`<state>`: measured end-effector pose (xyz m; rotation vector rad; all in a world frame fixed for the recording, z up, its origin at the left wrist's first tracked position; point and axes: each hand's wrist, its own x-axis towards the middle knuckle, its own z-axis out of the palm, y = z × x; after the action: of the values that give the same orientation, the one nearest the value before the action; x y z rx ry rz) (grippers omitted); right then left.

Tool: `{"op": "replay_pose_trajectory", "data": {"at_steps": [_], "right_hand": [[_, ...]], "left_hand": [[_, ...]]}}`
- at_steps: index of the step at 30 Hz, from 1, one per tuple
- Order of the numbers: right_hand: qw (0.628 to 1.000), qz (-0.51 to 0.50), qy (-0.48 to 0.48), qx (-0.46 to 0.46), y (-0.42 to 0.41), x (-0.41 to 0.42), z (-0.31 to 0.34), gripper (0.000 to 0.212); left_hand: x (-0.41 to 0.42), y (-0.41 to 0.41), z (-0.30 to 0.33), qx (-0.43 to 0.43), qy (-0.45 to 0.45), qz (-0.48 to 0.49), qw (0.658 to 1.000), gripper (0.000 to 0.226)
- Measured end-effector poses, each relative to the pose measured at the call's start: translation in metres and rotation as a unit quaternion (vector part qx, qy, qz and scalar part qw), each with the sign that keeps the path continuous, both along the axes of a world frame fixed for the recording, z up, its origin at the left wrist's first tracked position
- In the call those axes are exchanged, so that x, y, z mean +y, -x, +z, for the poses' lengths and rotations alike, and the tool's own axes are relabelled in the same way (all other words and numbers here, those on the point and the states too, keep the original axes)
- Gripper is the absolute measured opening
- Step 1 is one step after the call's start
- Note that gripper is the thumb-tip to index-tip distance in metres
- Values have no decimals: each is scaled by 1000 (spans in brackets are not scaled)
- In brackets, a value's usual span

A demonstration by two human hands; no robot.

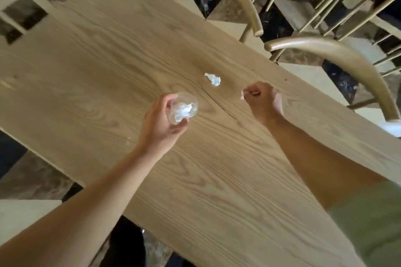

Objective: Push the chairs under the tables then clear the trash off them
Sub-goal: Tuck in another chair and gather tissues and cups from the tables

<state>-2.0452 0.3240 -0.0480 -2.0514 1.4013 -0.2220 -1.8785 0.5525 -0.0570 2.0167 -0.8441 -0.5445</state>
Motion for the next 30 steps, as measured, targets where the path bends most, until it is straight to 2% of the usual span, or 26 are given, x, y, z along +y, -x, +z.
{"op": "replay_pose_trajectory", "data": {"at_steps": [3, 7, 9, 11, 13, 16, 19, 24, 28, 30], "right_hand": [[998, 67, -7, 13, -88, 17, -8, 3], [998, -10, 4, 62, -158, 41, -3, 10], [1000, -13, 5, 27, -202, 80, 10, 6], [998, 9, -30, -61, -259, 129, 27, 10], [988, 57, -57, -132, -325, 183, 40, 19], [968, 222, -65, -96, -421, 254, 51, 11], [925, 379, 7, 11, -505, 313, 54, 8], [872, 481, -19, 82, -635, 359, 48, 23], [745, 637, -31, 196, -746, 389, 42, 24], [724, 657, -64, 202, -792, 402, 45, 29]], "left_hand": [[13, -60, -5, 6, 1, -12, 1000, 63], [35, -134, -10, -19, 1, -22, 1000, 62], [64, -178, -12, -31, -9, -14, 999, 60], [99, -223, -8, -29, -26, 8, 999, 60], [137, -272, -2, -28, -42, 35, 998, 59], [184, -330, 12, -31, -49, 73, 996, 57], [228, -388, 22, -45, -52, 113, 991, 59], [276, -482, 25, -33, -86, 160, 983, 62], [308, -568, 25, -48, -144, 148, 977, 72], [321, -607, 28, -44, -167, 151, 973, 75]]}}
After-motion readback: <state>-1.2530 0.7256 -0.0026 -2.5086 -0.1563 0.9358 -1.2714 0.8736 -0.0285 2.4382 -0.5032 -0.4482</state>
